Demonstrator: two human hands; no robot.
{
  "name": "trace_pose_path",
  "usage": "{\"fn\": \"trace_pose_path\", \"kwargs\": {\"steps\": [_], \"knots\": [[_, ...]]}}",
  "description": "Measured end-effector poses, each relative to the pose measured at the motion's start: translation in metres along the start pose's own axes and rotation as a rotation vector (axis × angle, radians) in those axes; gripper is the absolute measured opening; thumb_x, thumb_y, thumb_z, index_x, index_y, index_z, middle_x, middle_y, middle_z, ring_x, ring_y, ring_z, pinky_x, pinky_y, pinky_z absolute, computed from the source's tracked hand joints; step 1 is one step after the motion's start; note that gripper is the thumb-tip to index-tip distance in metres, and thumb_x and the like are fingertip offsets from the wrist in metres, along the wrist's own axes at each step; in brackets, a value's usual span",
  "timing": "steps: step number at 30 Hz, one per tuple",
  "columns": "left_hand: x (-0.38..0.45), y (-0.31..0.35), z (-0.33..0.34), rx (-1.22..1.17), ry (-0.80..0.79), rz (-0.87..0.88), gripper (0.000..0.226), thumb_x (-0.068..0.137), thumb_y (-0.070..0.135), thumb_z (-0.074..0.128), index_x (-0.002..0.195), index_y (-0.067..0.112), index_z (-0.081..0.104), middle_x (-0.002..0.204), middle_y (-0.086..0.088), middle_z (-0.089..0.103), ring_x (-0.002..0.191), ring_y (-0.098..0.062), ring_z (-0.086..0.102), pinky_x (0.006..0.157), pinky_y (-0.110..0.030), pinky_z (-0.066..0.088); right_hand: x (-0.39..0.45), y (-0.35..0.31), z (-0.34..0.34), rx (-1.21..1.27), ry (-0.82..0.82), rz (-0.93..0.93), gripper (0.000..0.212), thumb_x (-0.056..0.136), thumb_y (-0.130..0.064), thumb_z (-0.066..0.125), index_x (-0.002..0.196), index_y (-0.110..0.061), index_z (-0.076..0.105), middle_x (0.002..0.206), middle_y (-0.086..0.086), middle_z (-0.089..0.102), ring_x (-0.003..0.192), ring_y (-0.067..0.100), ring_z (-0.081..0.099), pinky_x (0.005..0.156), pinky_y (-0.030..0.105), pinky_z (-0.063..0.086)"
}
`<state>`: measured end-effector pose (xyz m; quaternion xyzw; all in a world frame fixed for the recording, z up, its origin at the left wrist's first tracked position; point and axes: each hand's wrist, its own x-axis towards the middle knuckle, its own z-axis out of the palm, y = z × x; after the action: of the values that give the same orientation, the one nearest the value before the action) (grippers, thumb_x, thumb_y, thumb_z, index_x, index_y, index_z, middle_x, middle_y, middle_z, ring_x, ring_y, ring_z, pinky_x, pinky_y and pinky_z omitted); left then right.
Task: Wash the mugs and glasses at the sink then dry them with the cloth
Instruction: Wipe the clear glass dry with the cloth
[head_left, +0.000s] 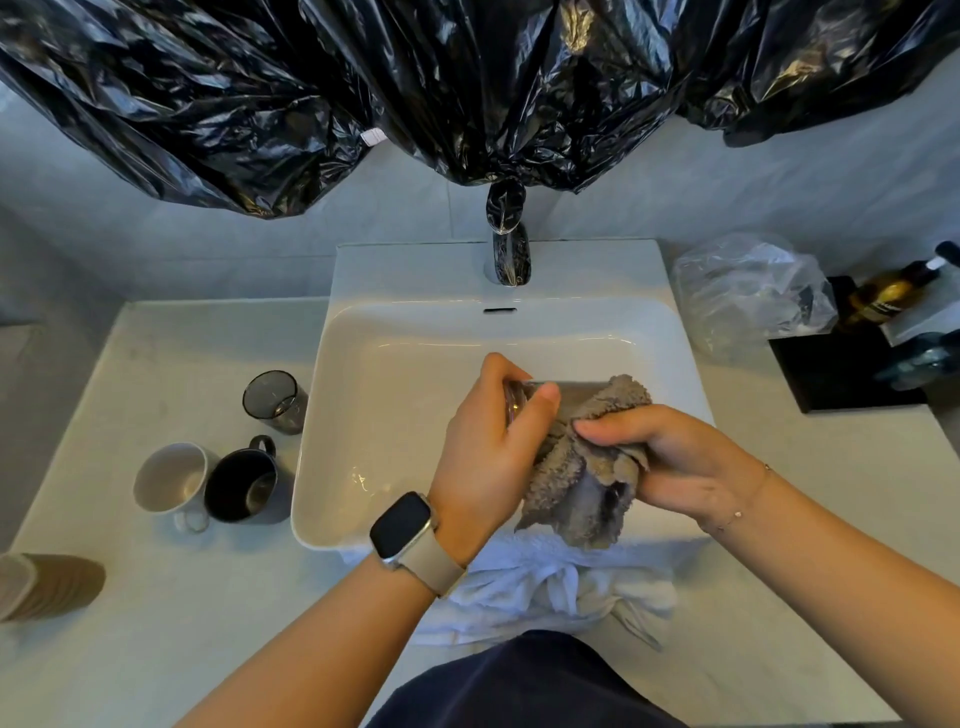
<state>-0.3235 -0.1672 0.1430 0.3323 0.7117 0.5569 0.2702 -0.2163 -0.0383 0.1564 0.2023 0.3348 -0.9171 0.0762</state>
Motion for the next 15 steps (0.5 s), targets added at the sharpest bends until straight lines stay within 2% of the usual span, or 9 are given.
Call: {"fn": "trace_pose_path", "kwargs": {"steps": [3,5,6,8,10,12,13,15], "knots": [[0.008,-0.005,-0.006,-0.065,-0.107,-0.114,0.04,0.087,0.059,0.046,0.085,0.019,0.045,0.07,-0.001,0.05,0.065,-0.018,0.049,0.064,-0.044,0.042,0.004,0.012,0.001,-0.048,0.081,-0.052,0.049,0.07,-0.009,0.069,0.118,-0.001,0.068,0.123,0.025,0.064,0.11,0.034,0.065,0.092,0.039,0.055],[0.014,-0.008,-0.006,-0.141,-0.146,-0.274,0.033,0.095,0.051,0.044,0.086,0.019,0.048,0.079,0.001,0.054,0.069,-0.014,0.053,0.068,-0.032,0.044,0.003,0.018,0.001,-0.214,0.124,-0.131,0.046,0.073,-0.008,0.069,0.119,-0.002,0.068,0.119,0.027,0.066,0.108,0.037,0.065,0.09,0.04,0.056],[0.017,-0.008,-0.005,-0.205,-0.157,-0.384,0.031,0.1,0.045,0.043,0.088,0.018,0.052,0.081,-0.001,0.058,0.067,-0.012,0.058,0.065,-0.025,0.047,0.002,0.019,0.001,-0.32,0.136,-0.168,0.046,0.074,-0.006,0.069,0.119,-0.004,0.067,0.116,0.026,0.067,0.107,0.038,0.066,0.089,0.04,0.056],[0.019,-0.009,-0.002,-0.302,-0.192,-0.559,0.032,0.102,0.039,0.039,0.089,0.017,0.059,0.074,0.0,0.064,0.053,-0.006,0.062,0.048,-0.014,0.045,-0.001,0.02,0.002,-0.476,0.172,-0.211,0.047,0.072,-0.004,0.071,0.119,-0.005,0.068,0.112,0.025,0.069,0.106,0.038,0.067,0.089,0.041,0.055],[0.018,-0.013,0.002,-0.321,-0.211,-0.62,0.034,0.102,0.038,0.038,0.084,0.019,0.059,0.064,0.003,0.064,0.046,-0.004,0.059,0.042,-0.011,0.042,-0.005,0.022,0.0,-0.505,0.176,-0.219,0.049,0.071,-0.004,0.072,0.119,-0.003,0.066,0.111,0.025,0.069,0.106,0.039,0.067,0.091,0.044,0.055],[0.017,-0.015,0.005,-0.343,-0.209,-0.656,0.034,0.101,0.04,0.037,0.082,0.02,0.059,0.057,0.006,0.064,0.048,-0.006,0.06,0.047,-0.015,0.044,-0.01,0.023,0.0,-0.566,0.161,-0.198,0.047,0.071,-0.004,0.074,0.117,-0.003,0.067,0.107,0.022,0.071,0.104,0.035,0.068,0.089,0.04,0.056],[0.016,-0.015,0.004,-0.356,-0.231,-0.695,0.035,0.101,0.04,0.038,0.081,0.02,0.058,0.056,0.006,0.063,0.051,-0.009,0.061,0.05,-0.019,0.044,-0.013,0.022,0.001,-0.662,0.164,-0.185,0.04,0.071,-0.005,0.077,0.111,-0.004,0.07,0.1,0.018,0.074,0.096,0.028,0.071,0.083,0.033,0.057],[0.013,-0.011,0.003,-0.423,-0.291,-0.845,0.036,0.098,0.039,0.04,0.075,0.018,0.057,0.056,0.0,0.06,0.051,-0.016,0.059,0.054,-0.021,0.045,-0.016,0.019,0.005,-0.938,0.164,-0.139,0.018,0.073,-0.009,0.082,0.088,-0.005,0.075,0.077,0.009,0.074,0.068,0.011,0.071,0.059,0.016,0.052]]}}
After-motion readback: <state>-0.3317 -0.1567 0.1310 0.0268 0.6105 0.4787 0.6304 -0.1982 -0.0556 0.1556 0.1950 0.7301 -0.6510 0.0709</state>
